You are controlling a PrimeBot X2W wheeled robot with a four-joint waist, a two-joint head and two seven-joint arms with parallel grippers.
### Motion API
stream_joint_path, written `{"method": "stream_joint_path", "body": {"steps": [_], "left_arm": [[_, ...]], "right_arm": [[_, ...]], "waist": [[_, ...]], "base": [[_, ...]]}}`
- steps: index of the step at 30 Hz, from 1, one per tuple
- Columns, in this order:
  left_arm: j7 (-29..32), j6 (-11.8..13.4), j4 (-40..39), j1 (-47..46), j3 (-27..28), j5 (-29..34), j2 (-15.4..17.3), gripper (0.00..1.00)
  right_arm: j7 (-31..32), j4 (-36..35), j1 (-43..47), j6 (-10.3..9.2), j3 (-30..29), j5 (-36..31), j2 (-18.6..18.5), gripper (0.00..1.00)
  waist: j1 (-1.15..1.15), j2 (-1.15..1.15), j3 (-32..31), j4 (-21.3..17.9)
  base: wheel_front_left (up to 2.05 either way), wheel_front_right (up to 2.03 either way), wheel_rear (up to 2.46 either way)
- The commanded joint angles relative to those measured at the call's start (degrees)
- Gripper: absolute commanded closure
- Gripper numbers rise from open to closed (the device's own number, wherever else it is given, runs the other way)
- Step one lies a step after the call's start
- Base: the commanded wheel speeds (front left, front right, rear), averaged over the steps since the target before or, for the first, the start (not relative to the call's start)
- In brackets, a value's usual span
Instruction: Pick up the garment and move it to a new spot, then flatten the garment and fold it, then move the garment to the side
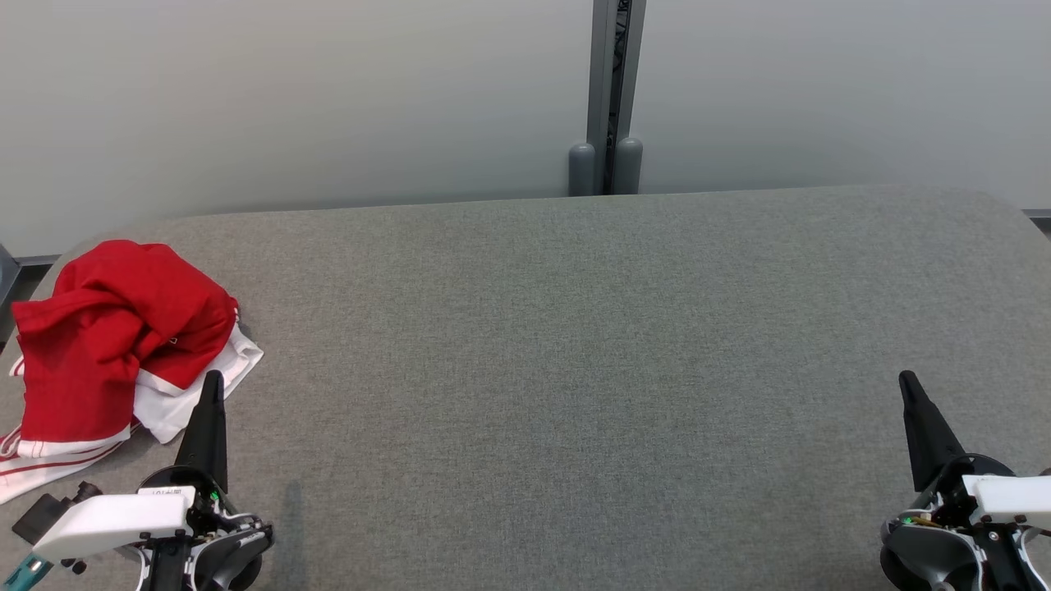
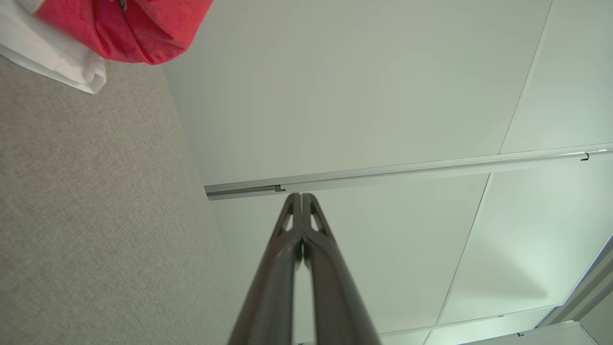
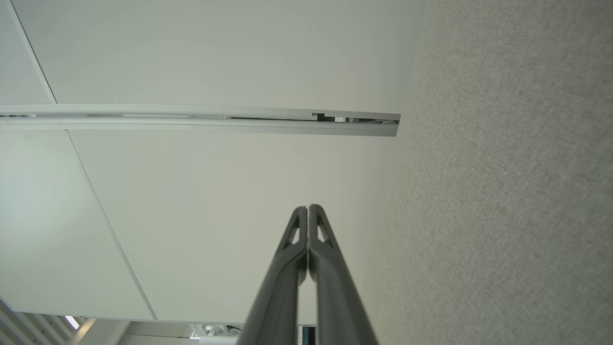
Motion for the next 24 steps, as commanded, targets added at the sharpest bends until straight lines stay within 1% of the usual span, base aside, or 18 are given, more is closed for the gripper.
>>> {"method": "stream_joint_path", "body": {"steps": [1, 24], "left_arm": [[0.17, -0.16, -0.16, -0.78, 0.19, -0.06, 0.30, 1.00], [0.17, -0.16, -0.16, -0.78, 0.19, -0.06, 0.30, 1.00]], "right_arm": [[0.15, -0.20, -0.50, 0.02, -0.05, 0.14, -0.53, 1.00], [0.15, -0.20, -0.50, 0.02, -0.06, 0.14, -0.53, 1.00]], "waist": [[0.00, 0.00, 0.00, 0.00], [0.00, 0.00, 0.00, 0.00]], "base": [[0.00, 0.00, 0.00], [0.00, 0.00, 0.00]]}}
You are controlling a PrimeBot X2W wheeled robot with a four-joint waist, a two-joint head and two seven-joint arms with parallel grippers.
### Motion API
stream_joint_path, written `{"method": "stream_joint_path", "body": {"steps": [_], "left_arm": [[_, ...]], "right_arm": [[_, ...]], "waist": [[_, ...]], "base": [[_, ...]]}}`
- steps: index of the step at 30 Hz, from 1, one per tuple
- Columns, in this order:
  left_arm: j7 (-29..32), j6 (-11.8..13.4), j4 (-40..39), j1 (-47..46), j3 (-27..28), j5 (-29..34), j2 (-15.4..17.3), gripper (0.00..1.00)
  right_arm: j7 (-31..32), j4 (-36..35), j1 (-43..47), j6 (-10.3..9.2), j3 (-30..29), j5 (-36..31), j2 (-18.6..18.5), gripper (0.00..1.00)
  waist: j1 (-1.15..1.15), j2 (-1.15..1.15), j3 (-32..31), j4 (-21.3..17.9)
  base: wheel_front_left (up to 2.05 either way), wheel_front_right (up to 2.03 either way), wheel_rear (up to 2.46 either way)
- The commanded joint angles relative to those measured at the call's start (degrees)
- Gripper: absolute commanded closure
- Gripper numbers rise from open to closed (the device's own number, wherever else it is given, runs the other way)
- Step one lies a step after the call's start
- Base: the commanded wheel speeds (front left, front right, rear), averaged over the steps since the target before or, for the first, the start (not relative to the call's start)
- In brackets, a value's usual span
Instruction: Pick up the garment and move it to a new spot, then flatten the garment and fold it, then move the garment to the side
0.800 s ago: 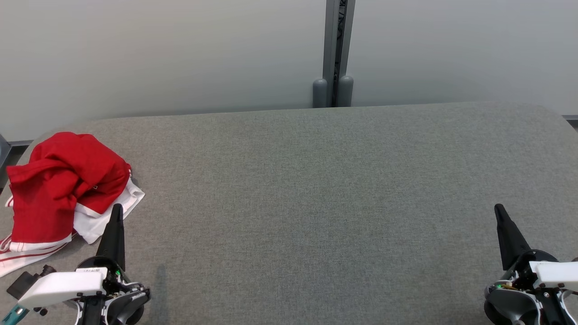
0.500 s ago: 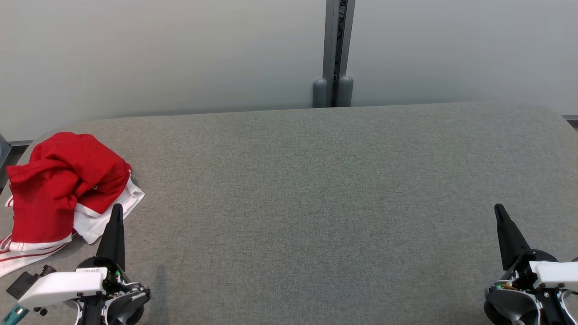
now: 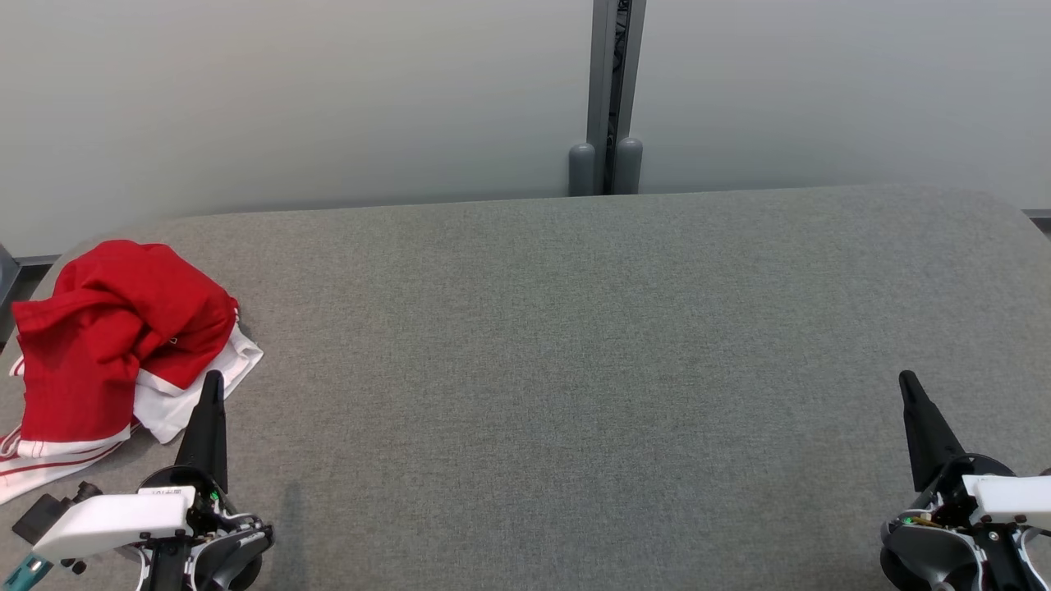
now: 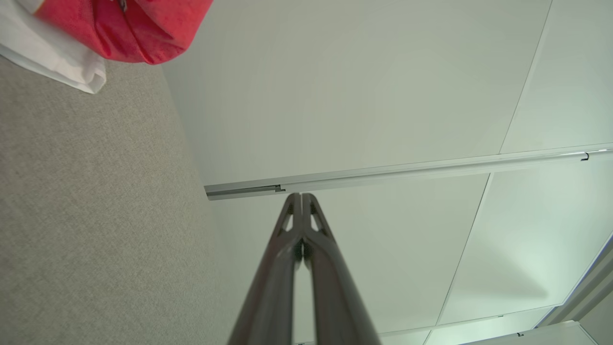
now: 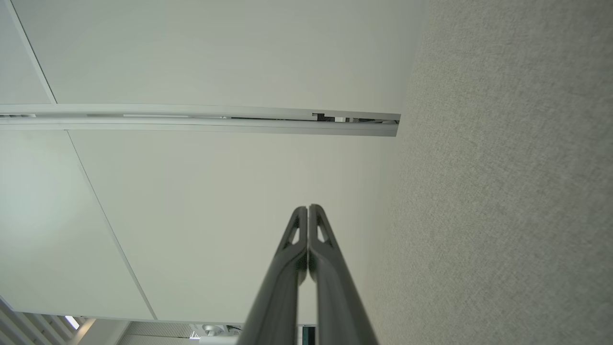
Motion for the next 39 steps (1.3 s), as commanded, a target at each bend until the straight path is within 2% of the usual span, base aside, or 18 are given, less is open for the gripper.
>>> {"method": "stream_joint_path", "body": {"steps": [1, 8, 9, 12, 20, 28, 39], "left_arm": [[0.17, -0.16, -0.16, -0.78, 0.19, -0.06, 0.30, 1.00], [0.17, -0.16, -0.16, -0.78, 0.19, -0.06, 0.30, 1.00], [-0.01, 0.00, 0.00, 0.00, 0.00, 0.01, 0.00, 0.00], [-0.10, 0.02, 1.77, 1.90, -0.22, 0.04, -0.64, 0.00], [-2.47, 0.02, 2.15, 1.75, -1.25, 3.26, -0.34, 0.00], [-4.37, 0.01, 2.45, 1.72, -0.68, 10.77, -0.37, 0.00], [-7.07, 0.15, 2.60, 1.63, -0.81, 25.30, -0.29, 0.00]], "right_arm": [[0.15, -0.20, -0.50, 0.02, -0.07, 0.14, -0.53, 1.00], [0.15, -0.20, -0.50, 0.02, -0.07, 0.14, -0.53, 1.00], [0.00, -0.01, 0.00, 0.00, 0.01, 0.00, 0.00, 0.00], [-0.04, 1.67, 1.61, -0.08, 0.11, -0.04, 0.86, 0.00], [-2.27, 0.56, 1.54, -0.07, 2.19, -2.07, -0.01, 0.00], [-4.39, 0.44, 1.29, -0.06, 3.56, -7.28, -0.94, 0.00], [-7.08, -0.13, 1.27, -0.04, 3.70, -20.17, -0.84, 0.00]], "waist": [[0.00, 0.00, 0.00, 0.00], [0.00, 0.00, 0.00, 0.00], [0.00, 0.00, 0.00, 0.00], [0.00, 0.00, 0.02, 0.00], [0.00, 0.00, 0.09, -0.04], [0.00, 0.00, 0.16, -0.12], [0.00, 0.00, 0.23, -0.17]], "base": [[0.00, 0.00, 0.00], [0.00, 0.00, 0.00], [0.00, 0.00, 0.00], [0.00, 0.00, 0.00], [0.00, 0.00, 0.00], [0.00, 0.00, 0.00], [0.00, 0.00, 0.00]]}}
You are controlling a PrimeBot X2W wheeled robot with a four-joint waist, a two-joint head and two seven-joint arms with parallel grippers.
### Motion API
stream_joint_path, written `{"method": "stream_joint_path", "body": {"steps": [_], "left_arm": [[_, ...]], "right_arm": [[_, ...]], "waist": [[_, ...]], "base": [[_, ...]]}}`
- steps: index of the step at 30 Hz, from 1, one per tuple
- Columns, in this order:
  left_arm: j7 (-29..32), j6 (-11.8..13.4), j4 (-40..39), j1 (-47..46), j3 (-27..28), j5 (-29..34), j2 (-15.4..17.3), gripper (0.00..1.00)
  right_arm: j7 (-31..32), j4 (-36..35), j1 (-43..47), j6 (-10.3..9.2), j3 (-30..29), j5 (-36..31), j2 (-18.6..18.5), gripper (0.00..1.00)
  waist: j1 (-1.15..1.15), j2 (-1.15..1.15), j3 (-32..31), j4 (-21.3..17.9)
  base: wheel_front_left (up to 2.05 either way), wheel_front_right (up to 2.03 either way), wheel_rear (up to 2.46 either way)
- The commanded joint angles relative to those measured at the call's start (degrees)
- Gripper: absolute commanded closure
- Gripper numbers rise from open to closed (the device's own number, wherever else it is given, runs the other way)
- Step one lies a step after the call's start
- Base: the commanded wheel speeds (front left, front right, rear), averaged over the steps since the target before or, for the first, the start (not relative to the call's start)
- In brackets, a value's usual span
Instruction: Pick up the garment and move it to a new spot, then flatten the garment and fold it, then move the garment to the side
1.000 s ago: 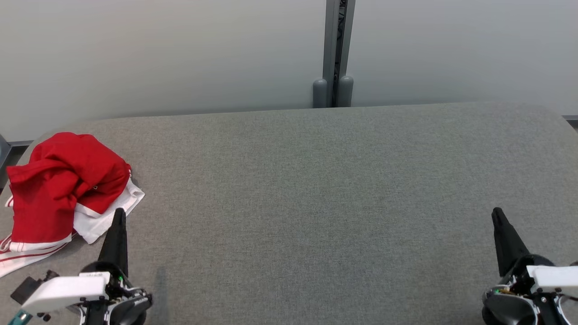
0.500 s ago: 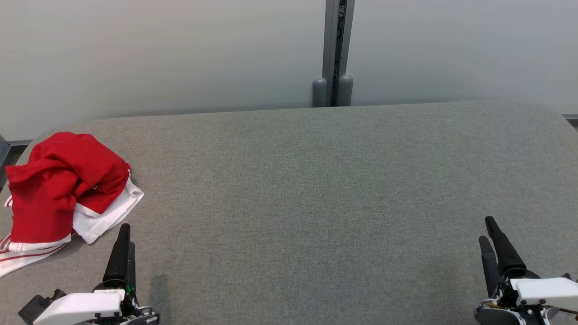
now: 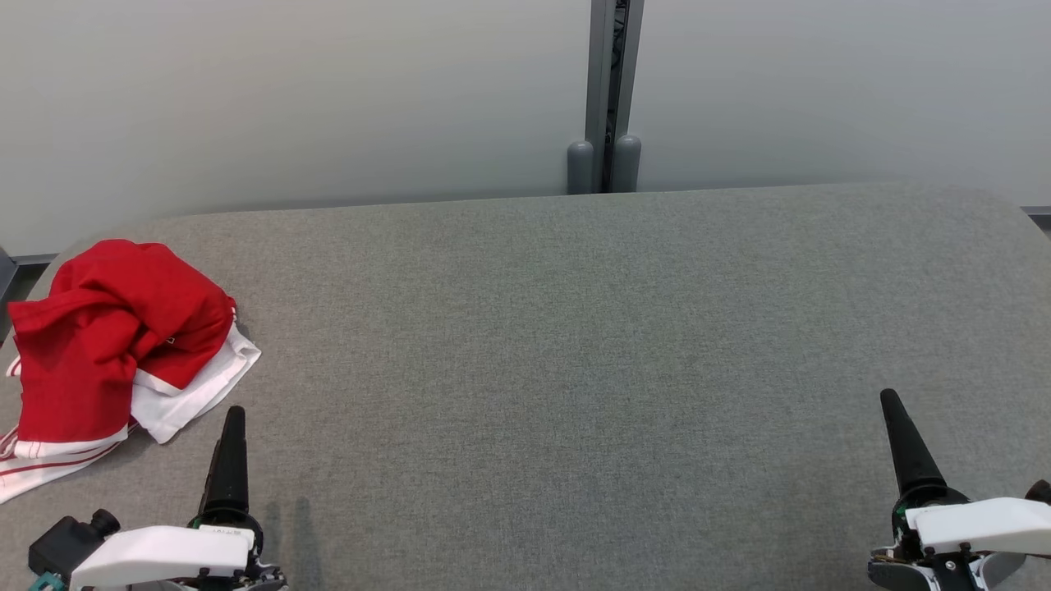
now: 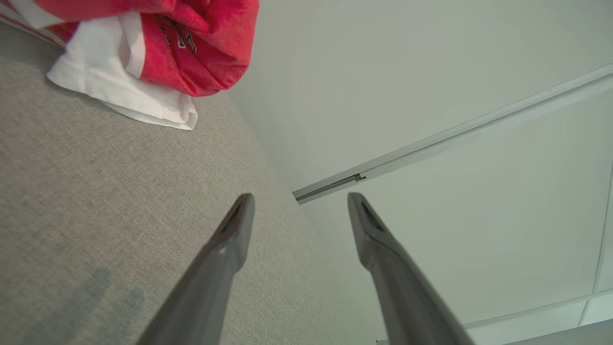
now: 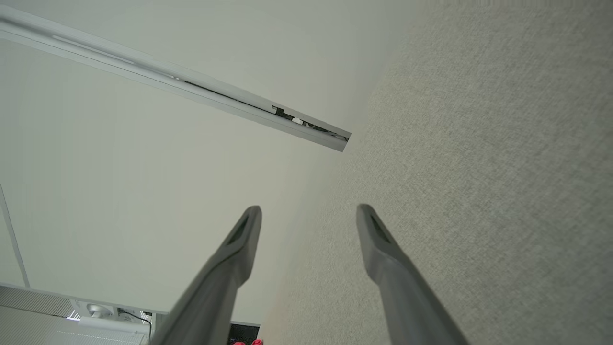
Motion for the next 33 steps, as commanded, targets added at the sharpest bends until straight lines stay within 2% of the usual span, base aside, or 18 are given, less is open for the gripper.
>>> {"method": "stream_joint_path", "body": {"steps": [1, 16, 33], "left_arm": [[-0.64, 0.15, -0.80, -1.54, -0.10, 3.33, 0.64, 0.00], [-3.78, 2.37, -0.10, -0.92, -2.01, 20.41, 0.77, 0.00], [-6.69, 4.37, 0.67, -0.80, -2.71, 33.11, 0.89, 0.00]], "right_arm": [[-0.76, -1.13, -1.45, 0.04, 0.20, -3.00, -0.58, 0.00], [-3.90, -0.75, -1.57, 0.05, 0.97, -19.46, -0.30, 0.00], [-6.86, 1.25, -2.24, 0.08, 2.12, -32.45, -0.77, 0.00]], "waist": [[0.00, 0.00, 0.01, -0.01], [0.00, 0.00, 0.12, 0.02], [0.00, 0.00, 0.34, -0.11]], "base": [[0.00, 0.00, 0.00], [0.00, 0.00, 0.00], [0.00, 0.00, 0.00]]}}
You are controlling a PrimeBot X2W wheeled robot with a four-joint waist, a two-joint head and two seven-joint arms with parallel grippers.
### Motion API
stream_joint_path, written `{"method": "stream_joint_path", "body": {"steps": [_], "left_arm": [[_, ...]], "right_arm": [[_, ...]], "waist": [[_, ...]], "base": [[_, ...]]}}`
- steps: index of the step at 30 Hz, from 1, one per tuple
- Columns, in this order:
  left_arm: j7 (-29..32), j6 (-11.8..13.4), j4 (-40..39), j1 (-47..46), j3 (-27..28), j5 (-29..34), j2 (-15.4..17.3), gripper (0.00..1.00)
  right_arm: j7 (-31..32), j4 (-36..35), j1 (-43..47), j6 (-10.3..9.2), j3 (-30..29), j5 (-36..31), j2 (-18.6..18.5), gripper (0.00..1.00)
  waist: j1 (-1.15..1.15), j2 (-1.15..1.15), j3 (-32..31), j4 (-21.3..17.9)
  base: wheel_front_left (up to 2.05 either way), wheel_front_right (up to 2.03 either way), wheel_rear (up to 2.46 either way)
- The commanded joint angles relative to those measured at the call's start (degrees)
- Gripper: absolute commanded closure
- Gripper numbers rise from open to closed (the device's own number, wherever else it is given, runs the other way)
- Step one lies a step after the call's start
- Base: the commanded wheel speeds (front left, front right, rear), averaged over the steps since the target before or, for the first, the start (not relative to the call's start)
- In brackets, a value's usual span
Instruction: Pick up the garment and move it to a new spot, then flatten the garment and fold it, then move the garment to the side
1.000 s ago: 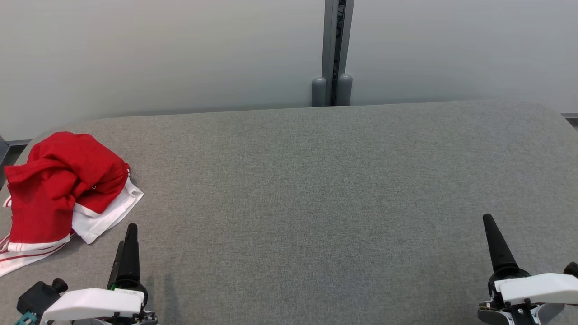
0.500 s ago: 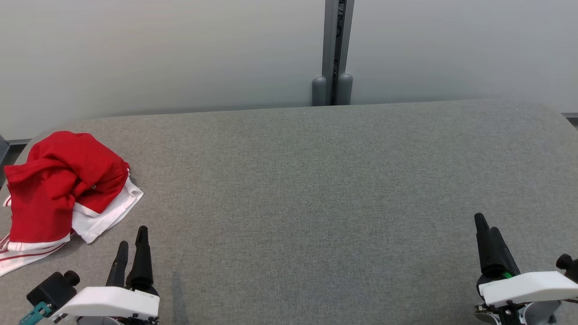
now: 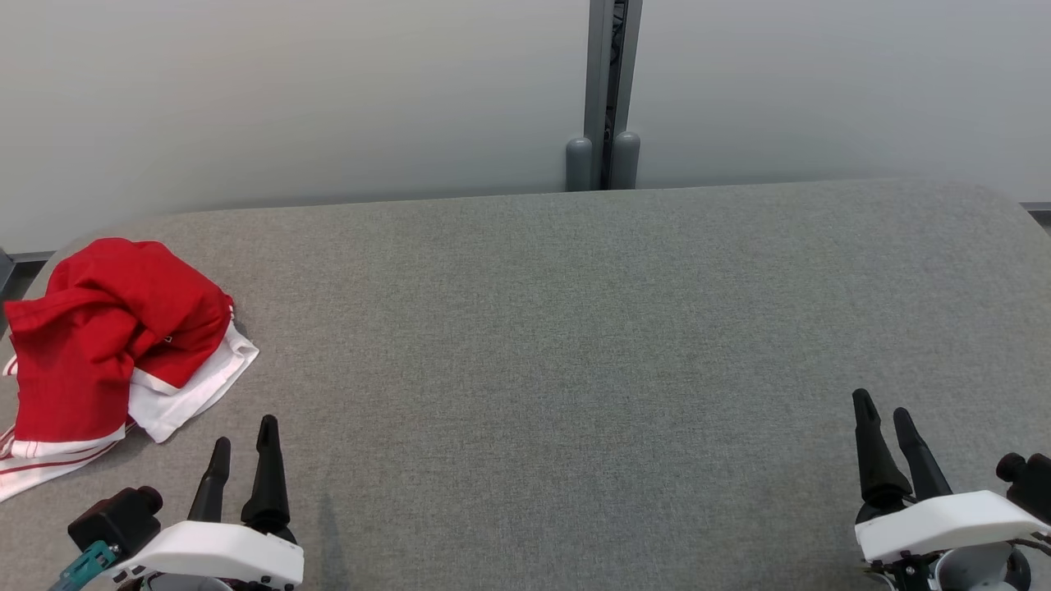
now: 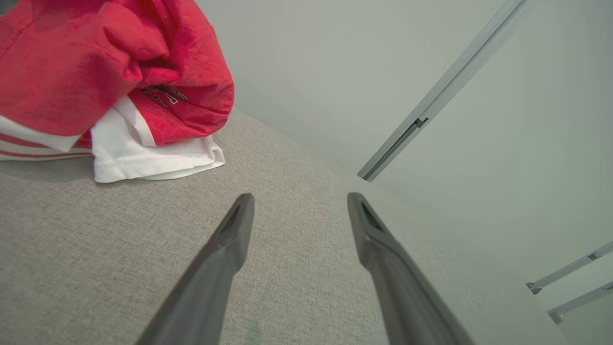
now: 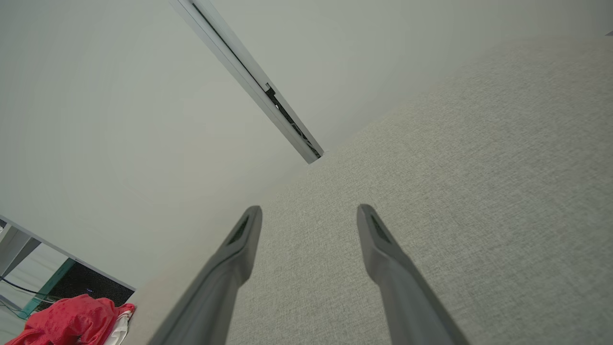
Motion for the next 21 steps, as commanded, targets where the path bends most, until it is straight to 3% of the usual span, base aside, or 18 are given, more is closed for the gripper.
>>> {"method": "stream_joint_path", "body": {"steps": [1, 21], "left_arm": [[-0.43, 0.44, -0.35, -0.77, -0.05, 1.83, 0.43, 0.00], [-3.47, 2.82, 1.04, -0.30, -1.61, 15.16, 0.75, 0.00]], "right_arm": [[-0.76, -0.50, -1.29, 0.08, 0.12, -1.65, -0.62, 0.00], [-3.80, -0.25, -1.05, 0.10, 1.37, -14.73, -0.87, 0.00]], "waist": [[0.00, 0.00, 0.02, -0.01], [0.00, 0.00, 0.17, 0.06]], "base": [[0.00, 0.00, 0.00], [0.00, 0.00, 0.00]]}}
